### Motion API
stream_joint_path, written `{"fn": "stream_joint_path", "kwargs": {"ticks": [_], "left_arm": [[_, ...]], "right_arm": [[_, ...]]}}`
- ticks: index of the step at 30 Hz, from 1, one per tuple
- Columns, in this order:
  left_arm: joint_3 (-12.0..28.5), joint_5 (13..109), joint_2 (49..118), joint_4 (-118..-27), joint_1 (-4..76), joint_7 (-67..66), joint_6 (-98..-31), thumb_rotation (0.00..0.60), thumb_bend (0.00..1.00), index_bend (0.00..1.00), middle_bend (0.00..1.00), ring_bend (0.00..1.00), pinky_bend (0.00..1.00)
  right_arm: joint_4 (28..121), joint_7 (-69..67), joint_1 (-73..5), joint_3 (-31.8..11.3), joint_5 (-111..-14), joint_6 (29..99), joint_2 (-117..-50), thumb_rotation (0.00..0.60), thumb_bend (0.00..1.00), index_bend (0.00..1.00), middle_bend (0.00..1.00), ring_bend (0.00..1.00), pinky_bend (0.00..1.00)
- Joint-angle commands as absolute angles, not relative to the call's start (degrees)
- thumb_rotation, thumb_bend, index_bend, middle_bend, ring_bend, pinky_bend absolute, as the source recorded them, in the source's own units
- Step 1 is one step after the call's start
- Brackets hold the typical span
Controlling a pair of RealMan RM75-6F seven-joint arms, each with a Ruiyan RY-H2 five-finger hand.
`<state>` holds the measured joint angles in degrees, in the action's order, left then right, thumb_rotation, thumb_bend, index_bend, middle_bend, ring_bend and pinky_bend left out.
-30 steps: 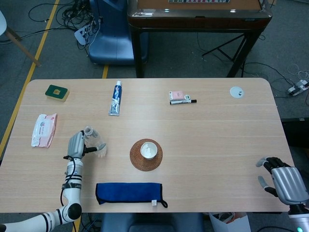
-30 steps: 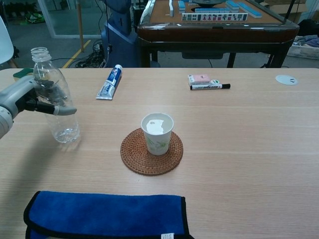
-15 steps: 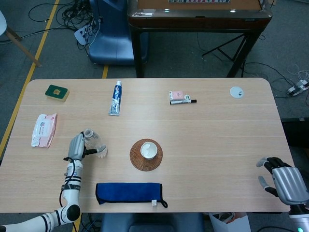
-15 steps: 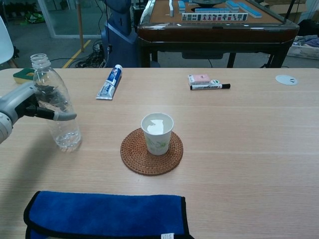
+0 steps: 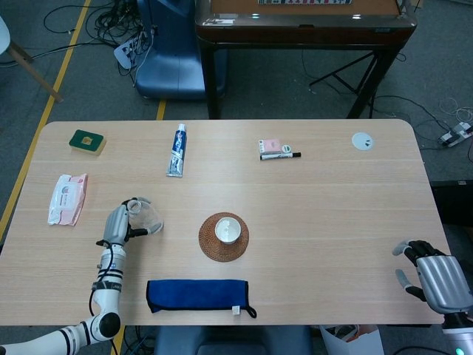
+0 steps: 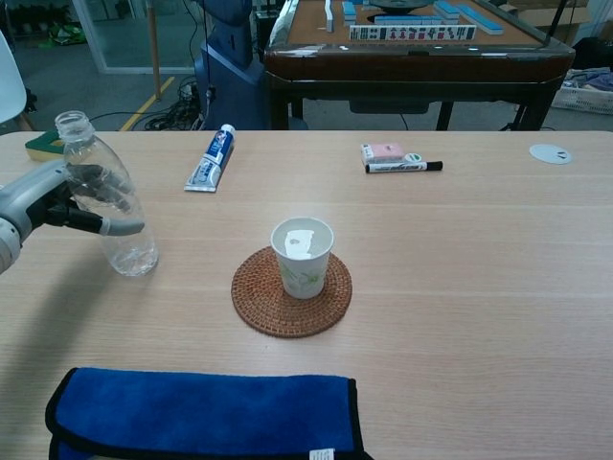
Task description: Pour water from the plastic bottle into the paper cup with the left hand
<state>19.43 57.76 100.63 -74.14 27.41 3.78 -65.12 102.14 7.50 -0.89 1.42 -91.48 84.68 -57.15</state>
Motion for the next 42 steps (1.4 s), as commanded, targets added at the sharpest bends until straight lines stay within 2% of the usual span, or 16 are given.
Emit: {"fn": "stream_joint_path", "kwargs": {"ticks": [1,8,16,23,30,42], "left_arm": [[19.6,57.2,100.5,-74.4,27.4,3.3,-64.9,0.6,0.06,0.31,0.36,0.2,0.3],[20.0,56.0,100.1,-75.2,27.6,2.3,-64.3,0.6,0.06,0.27,0.34,0.18,0.29],[19.9,56.1,100.0,-75.4,27.5,1.9,-64.7,0.6,0.06,0.26,0.32,0.18,0.28],[19.9,56.0,99.7,-75.7,27.4,1.8,-64.7,0.6,0.06,0.26,0.28,0.17,0.28],[19.7,55.9,98.9,-78.1,27.0,0.8,-65.3,0.6,0.06,0.24,0.19,0.11,0.27],[20.2,52.6,96.9,-81.3,27.3,-1.9,-64.1,0.6,0.06,0.05,0.04,0.0,0.19]], "right_arm": [[102.1,7.5,-0.9,1.4,-91.5,84.7,-57.1,0.6,0.35,0.43,0.35,0.31,0.57],[102.1,7.4,-0.9,1.4,-91.6,84.8,-57.1,0.6,0.35,0.43,0.35,0.31,0.57],[102.1,7.3,-0.9,1.4,-91.6,84.8,-57.1,0.6,0.35,0.43,0.35,0.31,0.57],[102.1,7.3,-0.9,1.4,-91.5,84.7,-57.1,0.6,0.35,0.43,0.35,0.31,0.57],[102.0,7.5,-1.0,1.4,-91.4,84.4,-57.2,0.6,0.35,0.43,0.35,0.31,0.57],[102.0,7.8,-1.1,1.5,-91.4,84.1,-57.4,0.6,0.35,0.43,0.35,0.31,0.57]]}}
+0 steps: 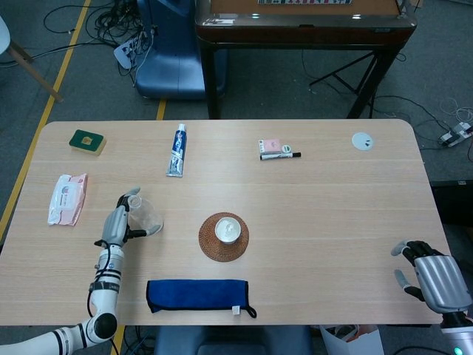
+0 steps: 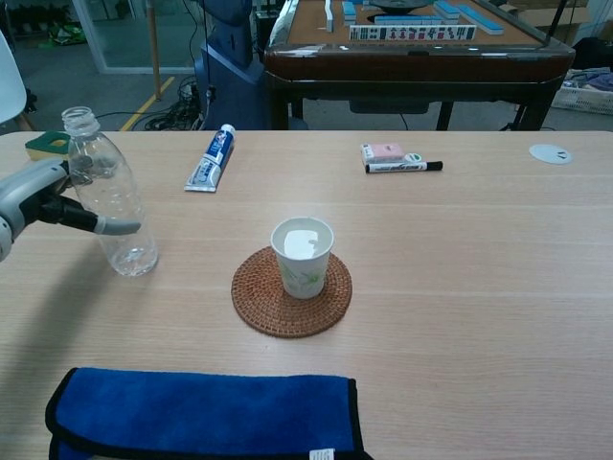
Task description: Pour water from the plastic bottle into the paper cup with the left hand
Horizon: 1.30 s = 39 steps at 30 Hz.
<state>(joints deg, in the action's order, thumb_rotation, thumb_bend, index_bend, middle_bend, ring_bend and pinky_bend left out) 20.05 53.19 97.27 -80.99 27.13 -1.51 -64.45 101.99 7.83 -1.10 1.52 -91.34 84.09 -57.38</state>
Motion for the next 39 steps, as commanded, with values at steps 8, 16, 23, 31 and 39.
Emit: {"fn": "stream_joint_path", "kwargs": {"ticks": [8,16,23,31,39], "left_arm": [[20.2,50.3,95.8,-82.0,27.4,-3.2,-62.9,0.6,0.06,0.0,0.0,0.0,0.15],[20.4,49.3,94.2,-84.2,27.1,-3.5,-63.3,0.6,0.06,0.0,0.0,0.0,0.14],[20.3,48.3,93.0,-84.8,27.0,-3.8,-63.1,0.6,0.05,0.0,0.0,0.0,0.12],[20.0,47.8,90.5,-86.5,26.3,-3.4,-62.7,0.6,0.05,0.0,0.0,0.0,0.1],[19.0,47.7,86.5,-90.3,25.0,-3.6,-62.7,0.6,0.05,0.0,0.0,0.0,0.1]], "right_arm": [[102.0,7.6,-1.0,1.5,-91.4,84.3,-57.3,0.6,0.35,0.43,0.35,0.31,0.57],[102.0,8.0,-1.1,1.5,-91.2,84.0,-57.5,0.6,0.35,0.43,0.35,0.31,0.57],[101.9,8.0,-1.2,1.5,-91.2,83.9,-57.6,0.6,0.35,0.43,0.35,0.31,0.57],[101.8,8.0,-1.2,1.6,-91.2,83.9,-57.6,0.6,0.35,0.43,0.35,0.31,0.57],[101.7,8.2,-1.4,1.5,-90.8,83.4,-57.9,0.6,0.35,0.43,0.35,0.31,0.57]]}}
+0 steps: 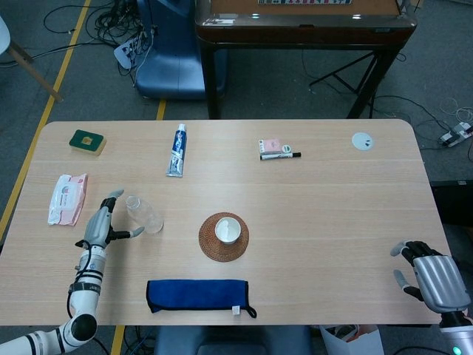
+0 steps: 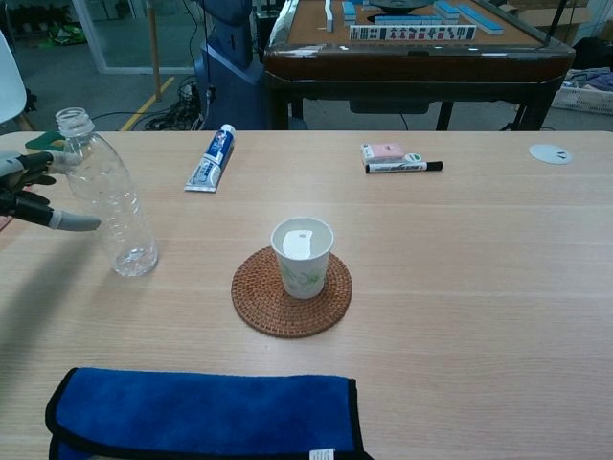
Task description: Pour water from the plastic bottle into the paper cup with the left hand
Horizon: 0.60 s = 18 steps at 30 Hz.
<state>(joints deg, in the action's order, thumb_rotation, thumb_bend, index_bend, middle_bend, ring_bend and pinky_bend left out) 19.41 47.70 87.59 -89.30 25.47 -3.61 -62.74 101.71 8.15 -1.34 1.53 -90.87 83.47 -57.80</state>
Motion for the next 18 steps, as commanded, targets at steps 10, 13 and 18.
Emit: {"fn": "stream_joint_path", "kwargs": {"ticks": [10,13,18], "left_arm": [[13.7,56.5,80.8,-94.2,21.5,-1.0,-63.7,0.6,0.05,0.0,0.0,0.0,0.1],[11.1,62.1,79.7,-93.9,20.0,-0.8,-66.2,0.6,0.05,0.0,0.0,0.0,0.1],[6.9,70.4,77.9,-92.2,17.2,-1.2,-71.4,0.6,0.05,0.0,0.0,0.0,0.1]], "right_arm": [[101.6,9.0,-1.5,1.5,-90.4,83.0,-58.1,0.6,0.35,0.43,0.35,0.31,0.57],[101.7,9.3,-1.5,1.5,-90.3,83.0,-58.2,0.6,0.35,0.43,0.35,0.31,0.57],[101.7,9.6,-1.4,1.4,-90.2,83.2,-58.3,0.6,0.35,0.43,0.35,0.31,0.57]]}}
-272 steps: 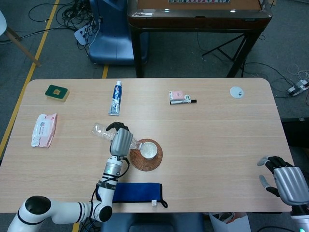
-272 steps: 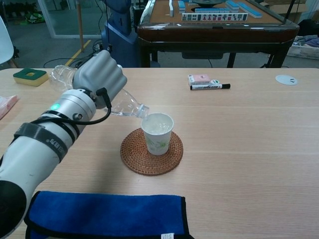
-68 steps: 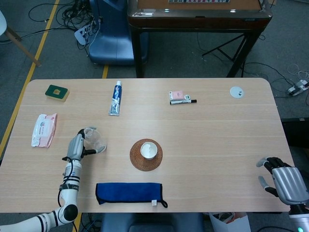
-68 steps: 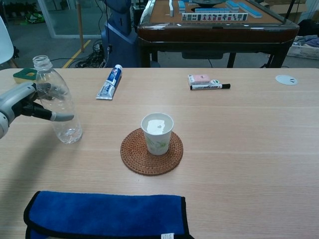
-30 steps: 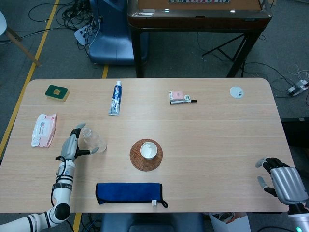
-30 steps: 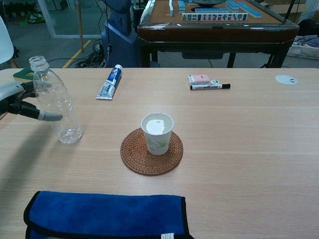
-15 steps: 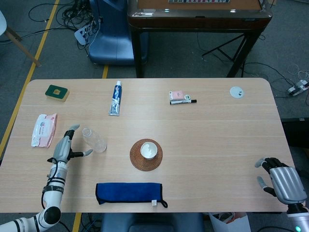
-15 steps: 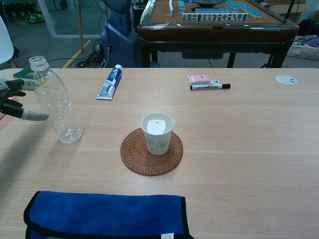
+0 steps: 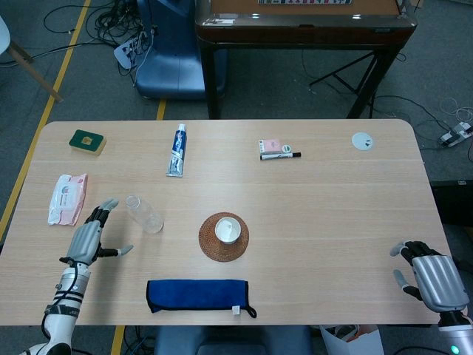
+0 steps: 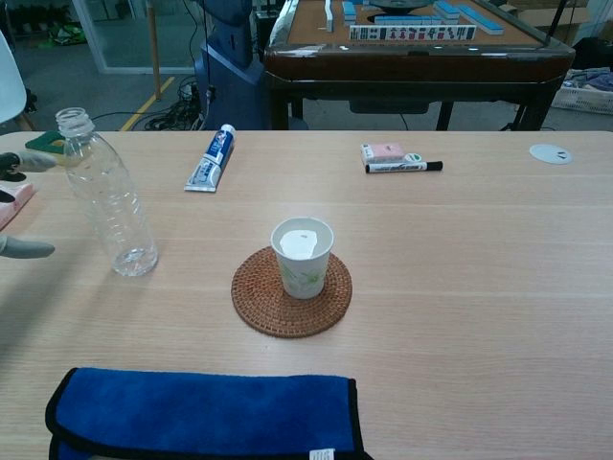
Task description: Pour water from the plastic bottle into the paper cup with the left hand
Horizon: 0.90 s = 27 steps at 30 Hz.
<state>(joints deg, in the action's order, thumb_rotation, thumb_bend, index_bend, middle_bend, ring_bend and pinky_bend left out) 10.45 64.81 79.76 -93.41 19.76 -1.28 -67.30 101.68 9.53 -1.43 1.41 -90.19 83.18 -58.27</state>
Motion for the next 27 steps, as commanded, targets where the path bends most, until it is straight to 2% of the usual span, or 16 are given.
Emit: {"fn": "stream_joint_path", "kwargs": {"ticks": [1,6,10,15,19,23,27], "left_arm": [[6.4,71.3,77.5,-91.7,16.7,-1.1,-72.1,0.6,0.05,0.0,0.0,0.0,0.1],[4.2,75.6,74.9,-89.2,14.4,0.6,-75.3,0.6,0.05,0.1,0.02,0.01,0.12],[0.5,82.7,73.2,-85.6,13.4,-2.6,-77.9,0.6,0.05,0.15,0.13,0.09,0.15],[-2.3,86.9,70.4,-87.5,11.7,-2.5,-80.3,0.6,0.05,0.21,0.22,0.16,0.2],[-3.3,89.3,69.9,-89.6,9.3,-3.6,-84.4,0.6,0.05,0.3,0.37,0.28,0.33],[-5.2,92.3,69.2,-91.4,8.0,-8.0,-85.6,0.6,0.05,0.47,0.52,0.39,0.47],[-5.4,92.5,68.5,-94.3,7.4,-13.7,-85.7,0.6,0.06,0.57,0.59,0.44,0.51]], "right_arm": [[101.6,9.7,-1.4,1.4,-90.2,83.3,-58.4,0.6,0.35,0.43,0.35,0.31,0.57],[101.5,10.5,-1.4,1.3,-89.7,83.1,-58.7,0.6,0.35,0.43,0.35,0.31,0.57],[101.5,11.4,-1.3,1.0,-89.4,83.5,-59.1,0.6,0.35,0.43,0.35,0.31,0.57],[101.3,12.1,-1.2,0.7,-89.0,83.8,-59.4,0.6,0.35,0.43,0.35,0.31,0.57],[100.9,12.8,-1.2,0.6,-88.8,83.8,-59.9,0.6,0.33,0.43,0.35,0.31,0.57],[100.9,13.6,-1.4,0.6,-88.1,83.1,-60.2,0.6,0.33,0.43,0.35,0.31,0.57],[101.2,14.3,-1.4,0.7,-88.3,83.2,-60.2,0.6,0.33,0.43,0.35,0.31,0.57]]}}
